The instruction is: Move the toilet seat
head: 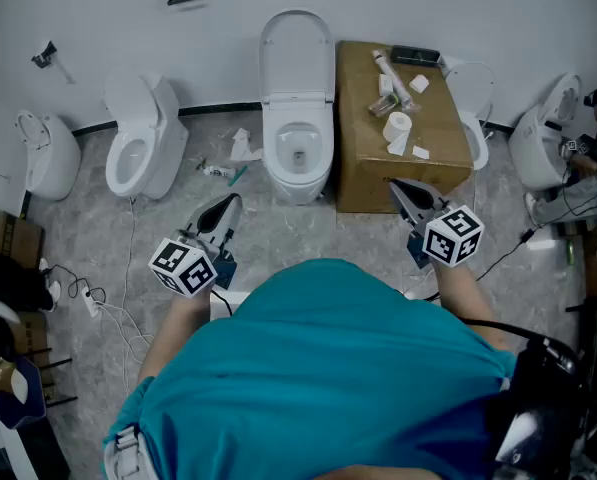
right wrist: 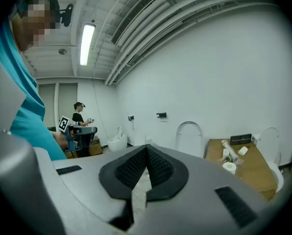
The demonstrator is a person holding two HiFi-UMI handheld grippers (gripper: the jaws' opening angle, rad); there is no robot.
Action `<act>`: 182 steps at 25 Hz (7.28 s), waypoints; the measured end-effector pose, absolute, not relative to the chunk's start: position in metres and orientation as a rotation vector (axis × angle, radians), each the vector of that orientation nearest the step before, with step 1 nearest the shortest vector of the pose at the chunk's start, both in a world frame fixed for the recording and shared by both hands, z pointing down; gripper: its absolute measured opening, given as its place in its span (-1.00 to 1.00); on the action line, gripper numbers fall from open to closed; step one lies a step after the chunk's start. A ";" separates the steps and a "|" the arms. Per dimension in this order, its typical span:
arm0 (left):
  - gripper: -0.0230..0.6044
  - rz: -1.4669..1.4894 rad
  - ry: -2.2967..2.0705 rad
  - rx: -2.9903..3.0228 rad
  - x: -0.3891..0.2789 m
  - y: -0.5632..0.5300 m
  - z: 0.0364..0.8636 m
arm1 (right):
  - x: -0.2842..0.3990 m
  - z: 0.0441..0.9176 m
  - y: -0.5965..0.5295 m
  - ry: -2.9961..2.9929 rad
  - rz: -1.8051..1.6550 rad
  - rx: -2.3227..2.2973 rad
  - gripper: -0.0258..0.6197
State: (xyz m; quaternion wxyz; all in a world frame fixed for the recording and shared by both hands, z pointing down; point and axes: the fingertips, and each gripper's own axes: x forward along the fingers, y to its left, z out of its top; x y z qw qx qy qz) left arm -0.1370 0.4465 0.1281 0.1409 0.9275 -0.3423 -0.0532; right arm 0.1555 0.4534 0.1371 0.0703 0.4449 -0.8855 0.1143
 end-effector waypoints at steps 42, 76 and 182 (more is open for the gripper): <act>-0.92 -0.145 -0.903 2.696 -0.293 0.398 0.137 | 0.000 0.121 0.403 -2.713 0.372 1.396 -0.92; -0.92 -0.030 -0.976 2.615 -0.019 0.239 0.153 | 0.243 0.175 0.215 -2.850 0.536 1.179 -0.92; -0.92 0.858 -0.463 2.030 -0.042 0.083 0.713 | 0.061 0.861 0.122 -1.651 -0.128 -0.309 -0.06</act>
